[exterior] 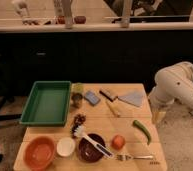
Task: Place towel in table surface
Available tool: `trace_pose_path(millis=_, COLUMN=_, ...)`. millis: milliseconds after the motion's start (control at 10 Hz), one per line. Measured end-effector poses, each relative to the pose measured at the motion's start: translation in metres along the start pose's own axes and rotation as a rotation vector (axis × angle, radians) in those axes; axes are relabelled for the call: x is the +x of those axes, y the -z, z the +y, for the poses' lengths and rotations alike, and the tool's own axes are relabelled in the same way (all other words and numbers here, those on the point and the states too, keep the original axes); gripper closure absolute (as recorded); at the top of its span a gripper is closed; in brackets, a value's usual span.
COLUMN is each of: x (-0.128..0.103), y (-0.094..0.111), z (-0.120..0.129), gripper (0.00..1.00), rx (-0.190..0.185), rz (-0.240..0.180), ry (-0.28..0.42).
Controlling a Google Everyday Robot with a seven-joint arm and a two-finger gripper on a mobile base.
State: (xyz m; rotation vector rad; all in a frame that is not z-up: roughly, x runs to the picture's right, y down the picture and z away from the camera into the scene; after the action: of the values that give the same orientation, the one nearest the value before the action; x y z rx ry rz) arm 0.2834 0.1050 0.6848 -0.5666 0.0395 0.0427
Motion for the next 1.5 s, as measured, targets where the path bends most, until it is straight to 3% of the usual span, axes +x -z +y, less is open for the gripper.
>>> trace_pose_path(millis=1100, x=0.0, y=0.0, z=0.0, gripper=0.2, rx=-0.003, rz=-0.007, ry=-0.004)
trace_pose_path(millis=1300, x=0.007, y=-0.012, z=-0.008, gripper=0.2, rx=-0.015, rz=-0.03, ry=-0.051)
trace_pose_path(millis=1500, x=0.001, y=-0.03, z=-0.032, gripper=0.2, rx=-0.025, rz=-0.058, ry=-0.103)
